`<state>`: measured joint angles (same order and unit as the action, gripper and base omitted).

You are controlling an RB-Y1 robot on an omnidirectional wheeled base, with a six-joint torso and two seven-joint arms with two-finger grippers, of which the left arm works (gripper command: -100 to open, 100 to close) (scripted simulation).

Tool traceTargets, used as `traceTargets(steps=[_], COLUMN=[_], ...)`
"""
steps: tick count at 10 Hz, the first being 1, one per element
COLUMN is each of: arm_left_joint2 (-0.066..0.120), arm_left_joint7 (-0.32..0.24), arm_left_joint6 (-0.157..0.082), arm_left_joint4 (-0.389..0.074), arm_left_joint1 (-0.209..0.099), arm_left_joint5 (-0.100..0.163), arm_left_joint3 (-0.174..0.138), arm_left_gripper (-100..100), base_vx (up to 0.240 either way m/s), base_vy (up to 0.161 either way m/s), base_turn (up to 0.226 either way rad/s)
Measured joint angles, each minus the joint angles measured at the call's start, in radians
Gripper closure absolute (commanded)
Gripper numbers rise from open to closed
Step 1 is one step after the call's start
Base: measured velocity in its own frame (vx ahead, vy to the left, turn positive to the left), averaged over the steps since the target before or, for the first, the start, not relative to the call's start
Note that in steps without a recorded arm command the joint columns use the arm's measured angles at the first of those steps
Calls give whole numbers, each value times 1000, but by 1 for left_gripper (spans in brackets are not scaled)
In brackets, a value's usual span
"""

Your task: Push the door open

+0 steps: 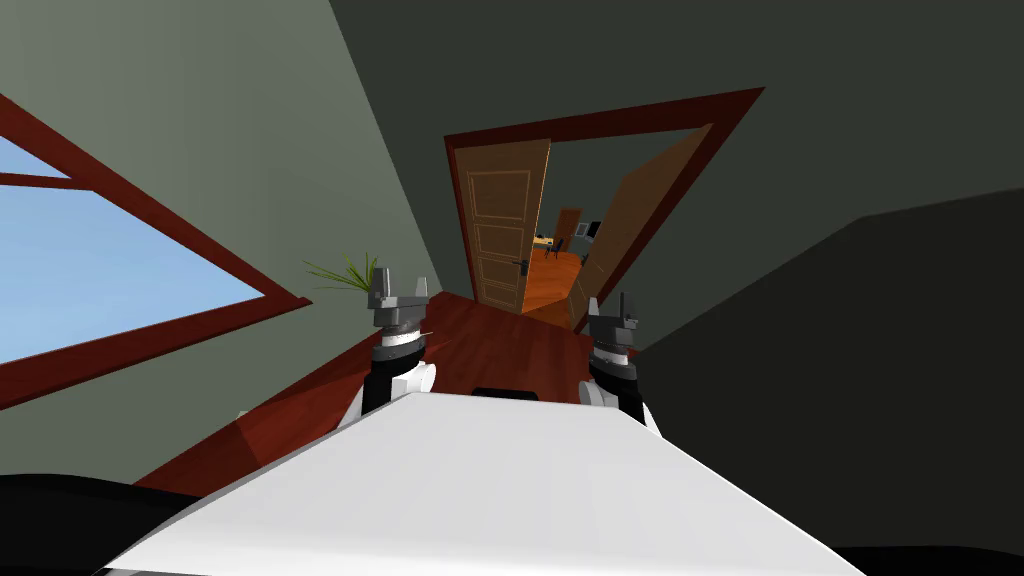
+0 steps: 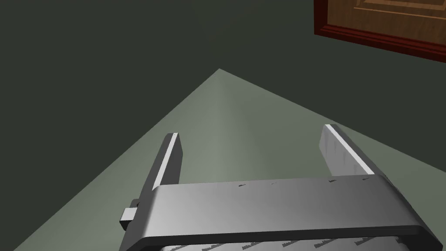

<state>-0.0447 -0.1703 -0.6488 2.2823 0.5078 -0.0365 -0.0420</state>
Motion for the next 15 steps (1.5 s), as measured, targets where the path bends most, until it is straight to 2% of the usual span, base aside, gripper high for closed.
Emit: traceTargets(steps=[1, 4, 5, 6, 8, 10, 12, 15], arm_left_joint2=[6, 25, 37, 44, 49, 59, 68, 81], arm_left_joint7=[-16, 10, 12, 12, 20, 27, 31, 40], arm_left_joint6=[7, 5, 9, 15, 24, 28, 30, 43], arm_left_joint4=[-17, -94, -126, -143, -183, -244, -288, -367], arm_left_joint1=[-11, -55, -78, -88, -113, -156, -176, -228], arm_left_joint5=[5, 4, 9, 11, 10, 13, 16, 21], arm_left_joint3=[-1, 3, -2, -2, 5, 2, 6, 6], arm_left_gripper=[-100, -100, -100, -100, -100, -100, -100, -100], base_vx=[125, 127, 135, 118, 95, 92, 100, 101], base_vy=[-3, -11, -15, 1, -2, -17, -2, -13], base_turn=[-24, -23, -24, -8, -23, -20, -21, -27])
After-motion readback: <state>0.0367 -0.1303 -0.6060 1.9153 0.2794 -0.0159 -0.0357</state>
